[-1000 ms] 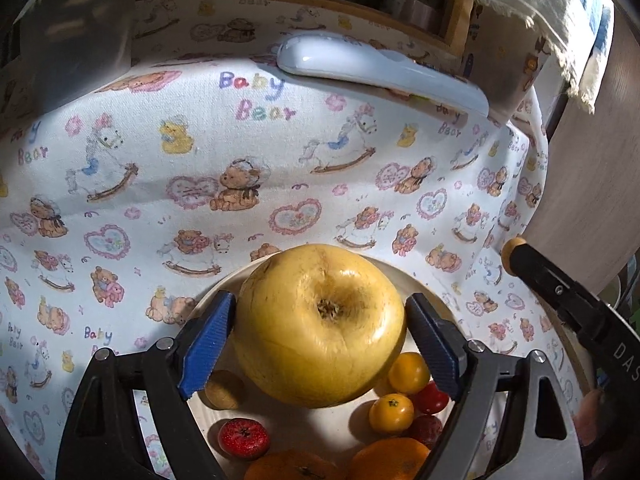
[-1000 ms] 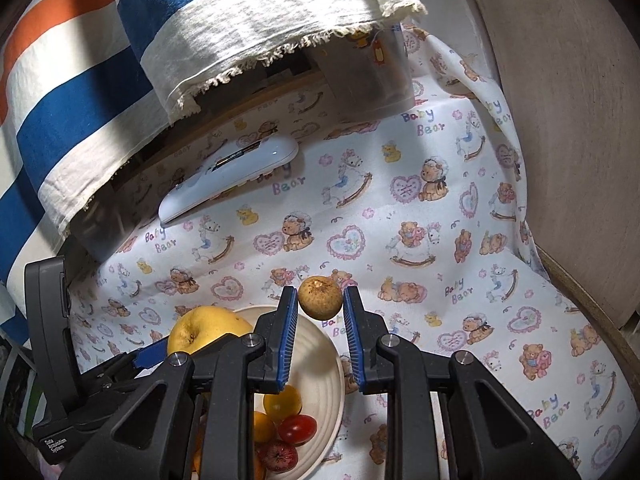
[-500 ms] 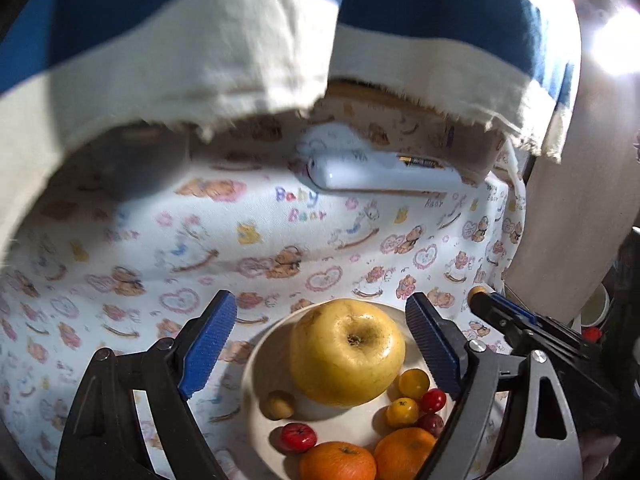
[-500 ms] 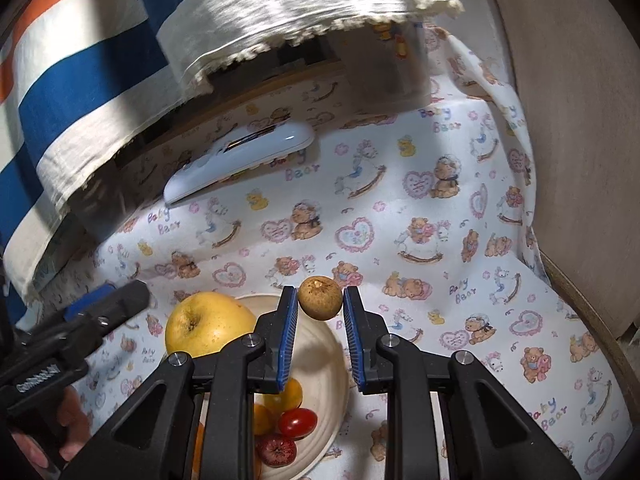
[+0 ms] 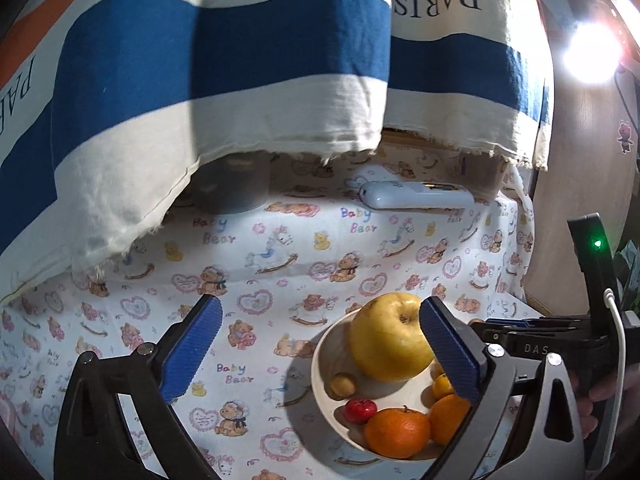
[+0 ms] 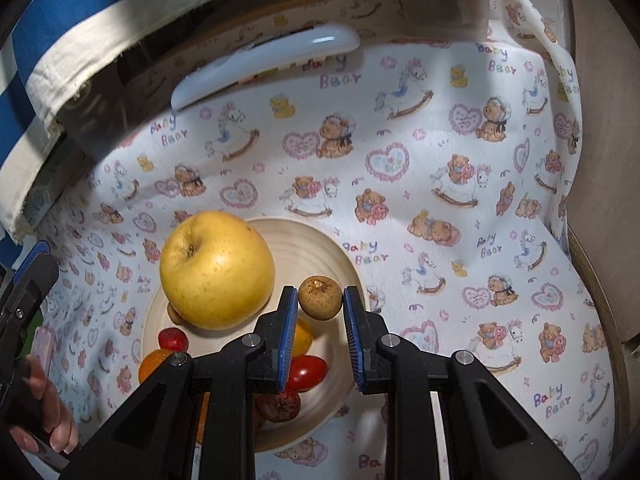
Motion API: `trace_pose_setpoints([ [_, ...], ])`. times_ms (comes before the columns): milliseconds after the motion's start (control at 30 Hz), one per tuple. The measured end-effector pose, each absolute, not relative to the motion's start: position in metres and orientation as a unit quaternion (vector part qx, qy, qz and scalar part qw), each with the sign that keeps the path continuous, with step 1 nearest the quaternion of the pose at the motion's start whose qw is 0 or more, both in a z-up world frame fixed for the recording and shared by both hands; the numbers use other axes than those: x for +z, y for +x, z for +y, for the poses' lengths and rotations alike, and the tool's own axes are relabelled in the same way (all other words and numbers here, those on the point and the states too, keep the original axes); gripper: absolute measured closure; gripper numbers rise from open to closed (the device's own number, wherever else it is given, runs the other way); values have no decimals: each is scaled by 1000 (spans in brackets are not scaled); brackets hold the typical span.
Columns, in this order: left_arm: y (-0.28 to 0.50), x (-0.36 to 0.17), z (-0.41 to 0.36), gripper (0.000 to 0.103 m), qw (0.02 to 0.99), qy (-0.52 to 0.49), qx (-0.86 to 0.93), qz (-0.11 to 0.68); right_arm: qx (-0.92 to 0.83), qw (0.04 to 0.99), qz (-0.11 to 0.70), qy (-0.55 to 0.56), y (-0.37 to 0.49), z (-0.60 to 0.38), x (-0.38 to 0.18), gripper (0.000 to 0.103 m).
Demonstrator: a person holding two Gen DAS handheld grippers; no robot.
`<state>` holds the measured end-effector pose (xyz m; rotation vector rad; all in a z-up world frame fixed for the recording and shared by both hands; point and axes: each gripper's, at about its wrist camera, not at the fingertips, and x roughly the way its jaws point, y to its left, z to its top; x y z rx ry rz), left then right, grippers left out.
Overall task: Organize fruits
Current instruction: 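Open the left tool to set the yellow apple on the plate, then open the right tool to drop the brown fruit onto the plate, then withdraw both tools from the plate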
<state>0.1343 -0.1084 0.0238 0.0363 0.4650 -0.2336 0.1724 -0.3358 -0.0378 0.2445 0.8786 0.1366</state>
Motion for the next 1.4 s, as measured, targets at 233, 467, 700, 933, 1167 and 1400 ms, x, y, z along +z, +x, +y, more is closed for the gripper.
trace_pose_setpoints([
  [233, 132, 12, -102, 3, 969, 36, -91, 228, 56, 892, 437, 99, 176, -332, -42, 79],
  [467, 123, 12, -95, 3, 968, 31, -94, 229, 50, 886, 450, 96, 180, -331, -48, 79],
  [700, 106, 18, -95, 3, 972, 37, -96, 213, 45, 888, 451, 84, 179, -326, -47, 79],
  [933, 82, 35, -85, 3, 975, 29, -90, 202, 61, 906, 414, 61, 161, -312, -19, 67],
  [1167, 42, 71, -62, 3, 986, 20, -76, 149, 90, 950, 292, 63, 110, -296, 37, 51],
  [1400, 23, 77, -48, 1, 991, 32, -65, 116, 114, 979, 164, 52, 52, -278, 59, 12],
])
